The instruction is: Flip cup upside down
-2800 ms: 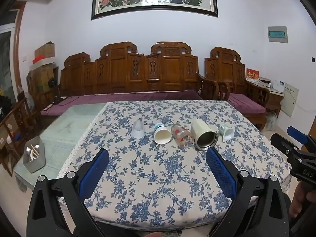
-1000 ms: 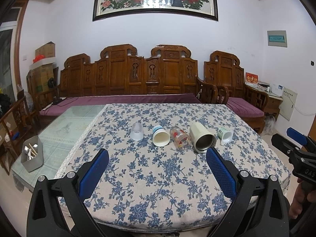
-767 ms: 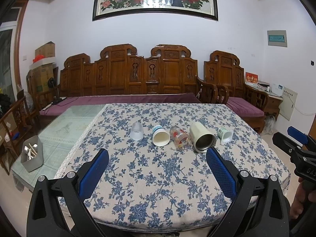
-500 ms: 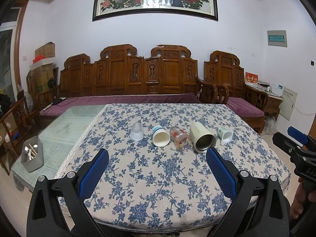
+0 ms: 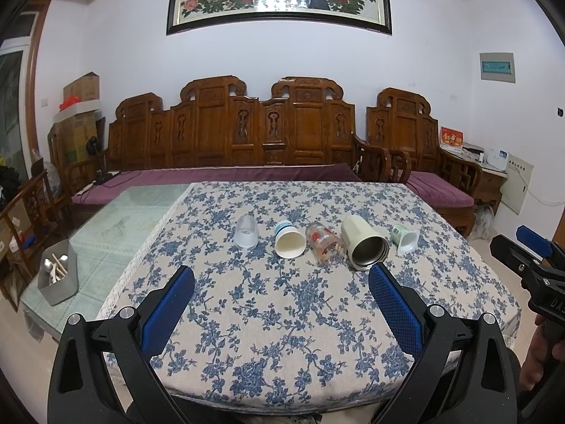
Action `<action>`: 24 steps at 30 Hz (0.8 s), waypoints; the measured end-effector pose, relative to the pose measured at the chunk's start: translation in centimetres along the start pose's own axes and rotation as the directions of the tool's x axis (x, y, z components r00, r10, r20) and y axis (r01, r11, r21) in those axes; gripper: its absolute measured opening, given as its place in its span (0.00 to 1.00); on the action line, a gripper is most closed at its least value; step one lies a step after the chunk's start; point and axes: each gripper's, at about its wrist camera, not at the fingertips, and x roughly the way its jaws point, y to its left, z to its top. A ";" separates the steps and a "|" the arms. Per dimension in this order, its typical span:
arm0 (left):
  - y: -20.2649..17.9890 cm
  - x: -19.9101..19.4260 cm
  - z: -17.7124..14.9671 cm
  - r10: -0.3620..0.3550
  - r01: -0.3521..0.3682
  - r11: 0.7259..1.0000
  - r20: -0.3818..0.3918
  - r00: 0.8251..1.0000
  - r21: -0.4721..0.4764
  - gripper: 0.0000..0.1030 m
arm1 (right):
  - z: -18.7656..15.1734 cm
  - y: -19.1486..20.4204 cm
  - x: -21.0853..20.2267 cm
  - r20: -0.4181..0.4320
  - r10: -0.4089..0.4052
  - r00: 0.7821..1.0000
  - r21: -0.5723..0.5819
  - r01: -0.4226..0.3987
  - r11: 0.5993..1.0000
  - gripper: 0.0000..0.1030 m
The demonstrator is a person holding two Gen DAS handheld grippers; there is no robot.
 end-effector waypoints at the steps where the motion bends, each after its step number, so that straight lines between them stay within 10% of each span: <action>1: 0.0 0.1 -0.2 0.000 0.000 1.000 -0.001 1.000 0.000 0.92 | 0.0 0.0 0.0 -0.002 -0.001 1.000 0.001 0.001 1.000 0.98; 24: 0.3 9.8 -1.4 -0.004 0.012 0.999 -0.190 0.982 0.040 0.92 | 0.2 -3.8 11.1 -0.144 -0.020 0.989 -0.033 0.016 0.999 0.95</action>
